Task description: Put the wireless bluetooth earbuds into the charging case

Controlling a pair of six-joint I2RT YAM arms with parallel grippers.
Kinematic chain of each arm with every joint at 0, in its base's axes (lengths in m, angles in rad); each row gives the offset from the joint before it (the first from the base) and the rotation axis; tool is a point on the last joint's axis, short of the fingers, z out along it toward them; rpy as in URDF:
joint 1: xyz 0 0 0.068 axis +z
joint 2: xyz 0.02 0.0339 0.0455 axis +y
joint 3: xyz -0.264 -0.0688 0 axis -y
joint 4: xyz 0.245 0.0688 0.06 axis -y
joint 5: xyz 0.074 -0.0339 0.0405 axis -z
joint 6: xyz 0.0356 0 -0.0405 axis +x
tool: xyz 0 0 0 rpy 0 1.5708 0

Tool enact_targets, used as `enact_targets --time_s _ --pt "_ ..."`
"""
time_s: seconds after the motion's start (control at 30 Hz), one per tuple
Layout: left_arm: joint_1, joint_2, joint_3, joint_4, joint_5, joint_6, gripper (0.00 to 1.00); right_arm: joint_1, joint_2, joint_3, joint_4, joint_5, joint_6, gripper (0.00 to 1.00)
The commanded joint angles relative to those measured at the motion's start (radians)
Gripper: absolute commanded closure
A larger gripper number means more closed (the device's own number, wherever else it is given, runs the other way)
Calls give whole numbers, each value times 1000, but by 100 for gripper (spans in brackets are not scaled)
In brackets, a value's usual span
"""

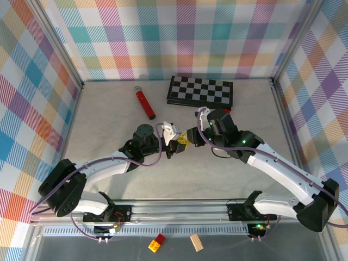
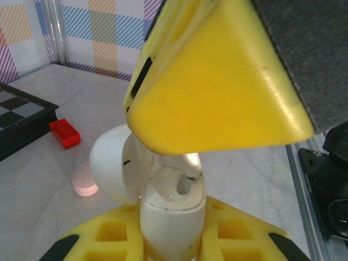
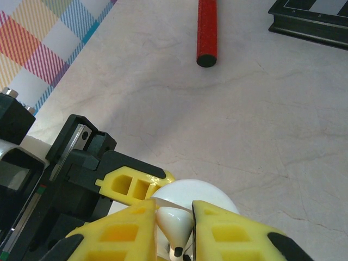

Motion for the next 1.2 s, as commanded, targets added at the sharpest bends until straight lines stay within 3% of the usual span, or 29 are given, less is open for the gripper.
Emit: enact_targets --time_s 0.0,1.17 --pt "-10 -28 18 52 36 -15 95 -8 6 -18 34 -20 -1 81" --pt "-10 -19 34 176 5 -142 95 -14 15 -89 93 -84 1 81"
